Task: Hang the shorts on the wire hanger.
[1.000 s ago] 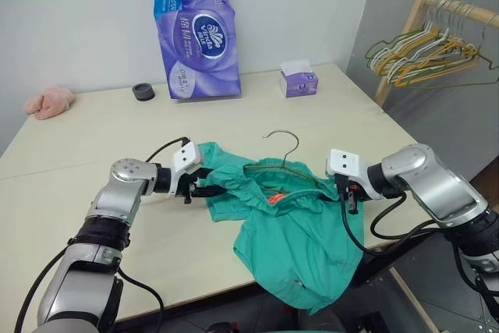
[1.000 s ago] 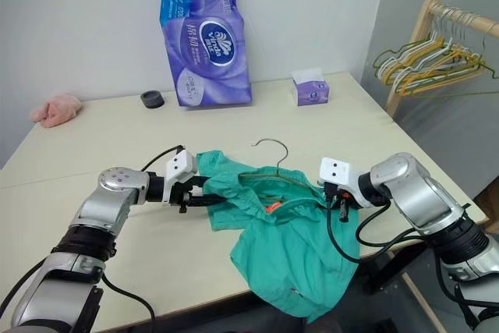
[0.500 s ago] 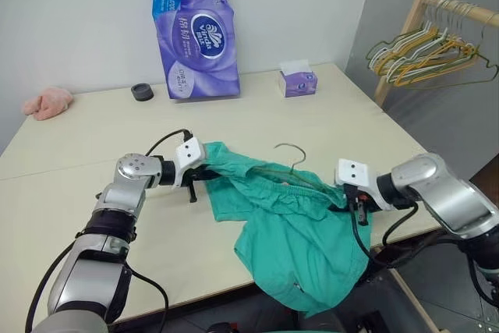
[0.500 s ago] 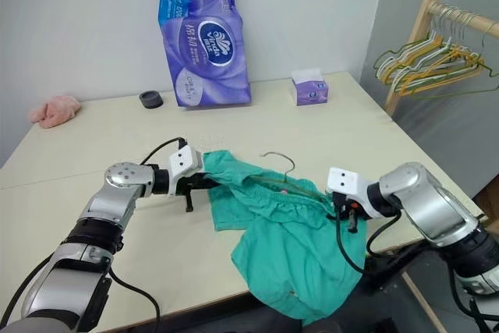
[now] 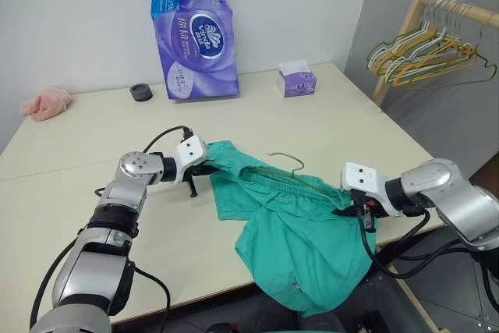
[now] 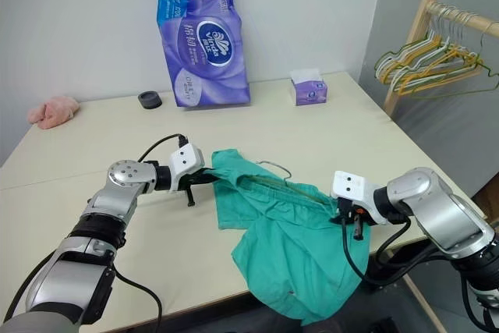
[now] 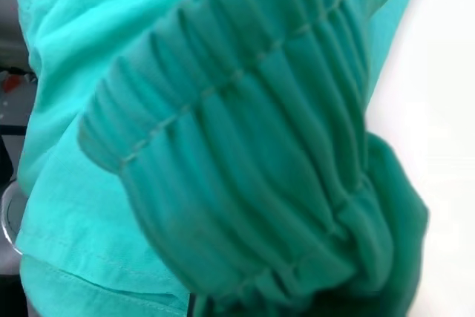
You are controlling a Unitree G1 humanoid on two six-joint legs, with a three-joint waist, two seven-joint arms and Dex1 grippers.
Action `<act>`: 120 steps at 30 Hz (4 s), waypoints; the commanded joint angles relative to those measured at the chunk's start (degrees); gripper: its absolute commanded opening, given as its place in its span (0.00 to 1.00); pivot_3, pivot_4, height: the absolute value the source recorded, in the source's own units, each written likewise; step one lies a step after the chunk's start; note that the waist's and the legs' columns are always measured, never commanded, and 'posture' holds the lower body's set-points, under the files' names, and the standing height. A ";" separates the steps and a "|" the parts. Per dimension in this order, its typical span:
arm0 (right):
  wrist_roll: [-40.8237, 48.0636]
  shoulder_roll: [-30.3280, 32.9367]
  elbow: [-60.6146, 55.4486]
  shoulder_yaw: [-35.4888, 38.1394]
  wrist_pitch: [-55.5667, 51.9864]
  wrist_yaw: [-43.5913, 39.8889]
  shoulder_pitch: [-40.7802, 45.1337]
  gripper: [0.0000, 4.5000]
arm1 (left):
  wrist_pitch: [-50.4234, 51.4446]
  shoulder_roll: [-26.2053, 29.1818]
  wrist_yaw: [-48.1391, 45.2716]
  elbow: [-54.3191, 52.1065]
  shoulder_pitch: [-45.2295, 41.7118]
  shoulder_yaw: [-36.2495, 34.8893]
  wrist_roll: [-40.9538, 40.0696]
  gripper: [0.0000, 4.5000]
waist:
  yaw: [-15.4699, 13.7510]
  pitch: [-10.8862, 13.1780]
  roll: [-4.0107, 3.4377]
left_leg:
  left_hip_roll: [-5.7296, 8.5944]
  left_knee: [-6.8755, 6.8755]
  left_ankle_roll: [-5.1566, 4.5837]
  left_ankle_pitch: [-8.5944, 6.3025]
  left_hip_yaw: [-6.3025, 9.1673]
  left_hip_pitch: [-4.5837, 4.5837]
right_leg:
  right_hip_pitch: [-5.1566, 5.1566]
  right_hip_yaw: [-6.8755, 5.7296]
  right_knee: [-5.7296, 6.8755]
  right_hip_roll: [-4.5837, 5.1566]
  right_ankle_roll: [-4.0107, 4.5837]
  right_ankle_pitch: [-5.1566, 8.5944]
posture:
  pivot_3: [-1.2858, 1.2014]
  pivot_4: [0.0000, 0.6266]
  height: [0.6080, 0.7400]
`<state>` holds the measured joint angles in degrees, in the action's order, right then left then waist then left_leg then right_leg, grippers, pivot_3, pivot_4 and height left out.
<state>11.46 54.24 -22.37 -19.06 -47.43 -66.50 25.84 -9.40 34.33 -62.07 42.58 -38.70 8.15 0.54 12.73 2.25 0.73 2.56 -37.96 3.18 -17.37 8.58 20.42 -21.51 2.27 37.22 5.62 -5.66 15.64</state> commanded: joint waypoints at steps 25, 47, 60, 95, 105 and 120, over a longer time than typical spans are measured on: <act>13.86 -1.91 -4.96 12.77 -16.00 7.22 -5.83 0.00 | 1.21 4.40 4.07 -4.90 2.47 -4.97 -1.89 0.60 | -0.23 -0.03 0.02 | -0.03 -0.02 0.00 0.00 0.10 0.06 | 0.00 -0.04 -0.01 0.05 0.00 0.00 | 0.41 0.00 1.00; 29.13 -12.62 -16.71 56.85 -45.07 35.63 -24.57 0.00 | 34.98 -6.20 -7.60 -45.47 -2.33 5.38 -23.41 0.60 | 1.86 -0.81 -0.96 | 0.21 -0.09 -0.18 -0.10 -0.30 0.06 | 0.23 0.01 -0.13 0.18 -0.03 -0.01 | 0.35 0.00 1.00; 42.05 10.61 14.92 65.10 -45.07 56.05 -9.65 0.00 | 27.72 -24.28 5.48 -37.21 -9.80 9.58 -14.64 0.92 | 6.13 -0.78 -1.24 | 0.30 -0.13 -0.97 -0.54 -1.06 -0.15 | 0.49 0.29 -0.30 0.35 -0.28 0.19 | 0.33 0.03 1.00; -2.71 14.82 85.99 23.49 -15.47 40.93 45.18 0.00 | 24.99 -38.92 8.36 -23.52 -29.80 6.79 -15.94 0.99 | 7.67 0.36 -2.16 | 1.41 -0.08 -1.27 -0.72 -1.20 -0.66 | 1.47 0.36 -0.56 1.46 -1.61 0.98 | 0.38 0.06 1.00; -4.32 13.80 85.23 25.61 -13.65 39.75 45.02 0.07 | 25.92 -40.25 7.39 -22.50 -30.38 5.93 -17.48 1.00 | 7.71 0.36 -2.16 | 1.55 -0.10 -1.27 -0.72 -1.16 -0.68 | 1.53 0.36 -0.56 1.60 -1.74 1.03 | 0.37 0.06 1.00; -2.63 12.09 67.76 38.07 -22.20 51.12 44.86 1.00 | 27.43 -39.92 5.49 -22.82 -30.12 5.74 -17.83 1.00 | 7.72 0.32 -2.21 | 1.75 -0.11 -1.26 -0.72 -1.13 -0.66 | 1.51 0.36 -0.52 1.83 -1.77 1.04 | 0.37 0.01 1.00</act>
<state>8.26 66.44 50.78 17.27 -69.53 -17.08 70.48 17.58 -5.92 -55.94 20.89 -67.19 15.53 -15.99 20.45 2.56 -1.48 4.31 -38.07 1.92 -18.09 7.45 19.76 -20.01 2.63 36.72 7.45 -7.46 16.70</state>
